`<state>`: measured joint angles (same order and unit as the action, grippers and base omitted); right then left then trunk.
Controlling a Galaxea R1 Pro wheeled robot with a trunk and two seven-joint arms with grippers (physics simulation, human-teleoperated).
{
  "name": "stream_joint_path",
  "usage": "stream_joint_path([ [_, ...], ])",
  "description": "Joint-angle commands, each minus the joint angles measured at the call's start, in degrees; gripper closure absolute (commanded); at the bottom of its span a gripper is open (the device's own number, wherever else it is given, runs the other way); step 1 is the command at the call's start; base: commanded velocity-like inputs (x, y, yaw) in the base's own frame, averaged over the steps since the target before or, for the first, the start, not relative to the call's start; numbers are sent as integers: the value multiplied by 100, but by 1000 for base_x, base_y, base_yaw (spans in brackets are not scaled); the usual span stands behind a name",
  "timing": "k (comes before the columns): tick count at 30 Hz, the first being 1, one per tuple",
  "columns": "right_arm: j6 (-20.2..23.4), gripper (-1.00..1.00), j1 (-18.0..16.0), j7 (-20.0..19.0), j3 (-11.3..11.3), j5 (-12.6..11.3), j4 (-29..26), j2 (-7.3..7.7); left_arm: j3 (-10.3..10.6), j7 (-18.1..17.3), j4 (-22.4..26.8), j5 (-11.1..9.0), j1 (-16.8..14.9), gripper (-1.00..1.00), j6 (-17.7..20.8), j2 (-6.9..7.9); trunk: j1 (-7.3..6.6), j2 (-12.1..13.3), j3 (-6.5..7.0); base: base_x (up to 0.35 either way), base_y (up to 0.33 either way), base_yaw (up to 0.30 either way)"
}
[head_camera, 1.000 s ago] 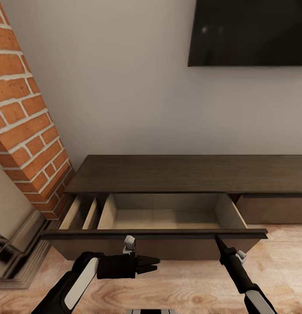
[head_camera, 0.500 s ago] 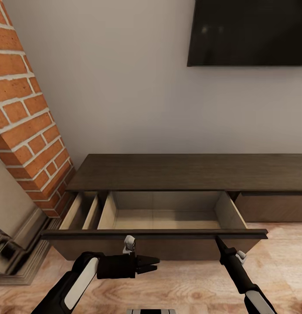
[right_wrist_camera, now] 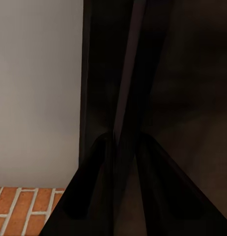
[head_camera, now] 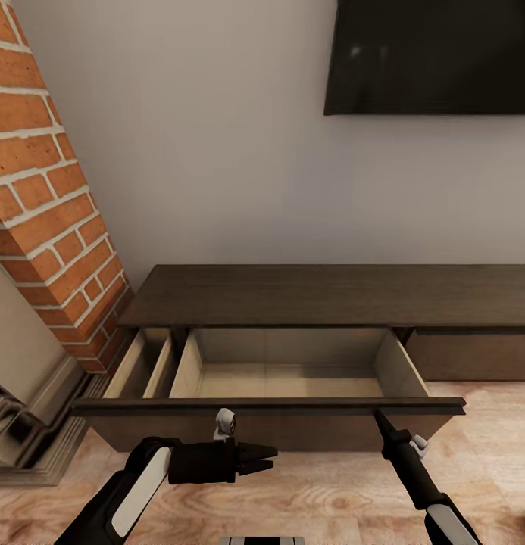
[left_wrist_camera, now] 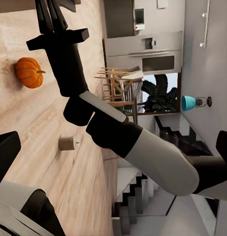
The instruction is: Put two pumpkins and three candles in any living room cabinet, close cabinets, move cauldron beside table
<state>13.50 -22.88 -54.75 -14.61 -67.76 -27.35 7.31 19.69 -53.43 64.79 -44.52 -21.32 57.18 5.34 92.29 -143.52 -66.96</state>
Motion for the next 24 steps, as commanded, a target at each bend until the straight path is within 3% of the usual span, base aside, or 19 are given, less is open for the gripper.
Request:
stream_joint_path([
  [1,109,100,-6,-89,11,-88,-34,-1,9,-9,-1,-12,-4,-100,21,6,-2,-2,-4,-3,0,0],
  [24,109,100,-6,-193,11,-88,-34,1,9,-9,-1,-12,-4,-100,21,10,-2,-2,-4,-48,0,0],
])
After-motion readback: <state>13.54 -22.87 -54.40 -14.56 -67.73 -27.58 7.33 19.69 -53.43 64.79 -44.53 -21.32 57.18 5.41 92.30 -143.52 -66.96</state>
